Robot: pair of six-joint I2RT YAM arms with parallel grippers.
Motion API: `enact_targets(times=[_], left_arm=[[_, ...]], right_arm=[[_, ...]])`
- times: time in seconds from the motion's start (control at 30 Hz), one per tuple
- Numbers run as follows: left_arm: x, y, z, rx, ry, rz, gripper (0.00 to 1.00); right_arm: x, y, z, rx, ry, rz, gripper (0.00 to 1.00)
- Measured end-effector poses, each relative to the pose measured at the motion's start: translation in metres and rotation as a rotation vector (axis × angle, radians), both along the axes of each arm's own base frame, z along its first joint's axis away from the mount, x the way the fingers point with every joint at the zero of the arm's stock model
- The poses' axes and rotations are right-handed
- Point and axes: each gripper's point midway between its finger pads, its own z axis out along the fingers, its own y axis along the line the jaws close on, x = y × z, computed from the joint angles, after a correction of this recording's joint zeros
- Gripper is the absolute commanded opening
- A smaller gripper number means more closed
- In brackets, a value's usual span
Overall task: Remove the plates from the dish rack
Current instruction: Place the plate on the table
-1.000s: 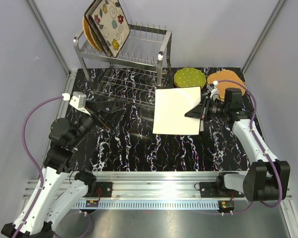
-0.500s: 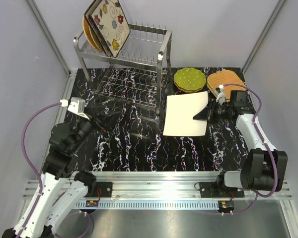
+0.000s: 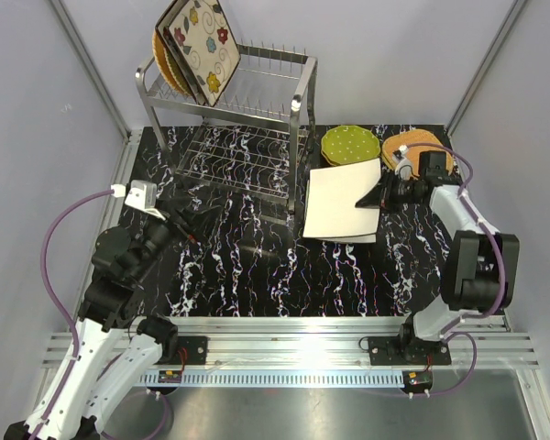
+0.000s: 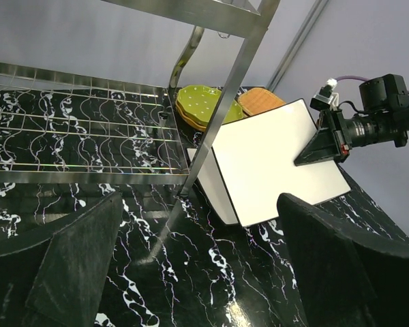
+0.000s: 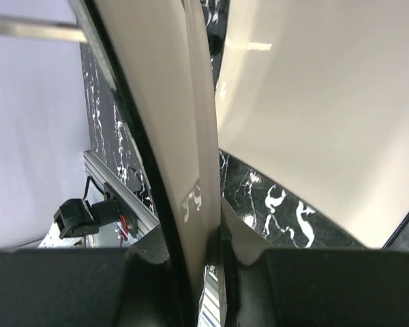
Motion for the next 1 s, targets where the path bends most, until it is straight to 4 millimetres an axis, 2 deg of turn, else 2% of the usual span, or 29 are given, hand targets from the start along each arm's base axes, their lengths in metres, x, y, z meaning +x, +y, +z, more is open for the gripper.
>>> enact_targets(times=[0.1, 0.3, 0.53, 0.73, 1.0], left_arm=[[0.001, 0.002, -0.001, 0.000, 0.002, 0.013, 0.99], [0.001, 0.006, 0.001, -0.004, -0.003, 0.038, 0.99], [0.003, 0.008, 0.001, -0.004, -0.001, 0.048, 0.99], [0.005, 0.007, -0.005, 0.002, 0.013, 0.048, 0.99], [0.006, 0.007, -0.009, 0.005, 0.023, 0.052, 0.99]], right_arm=[[0.018, -0.002, -0.011, 0.003, 0.030, -0.002, 0.00], [0.034, -0.004, -0.031, 0.009, 0.086, 0.001, 0.02], [0.043, -0.005, -0.048, 0.014, 0.128, 0.000, 0.03], [0.052, -0.006, -0.052, 0.015, 0.131, 0.001, 0.05], [0.052, -0.005, -0.057, 0.021, 0.159, 0.007, 0.08]])
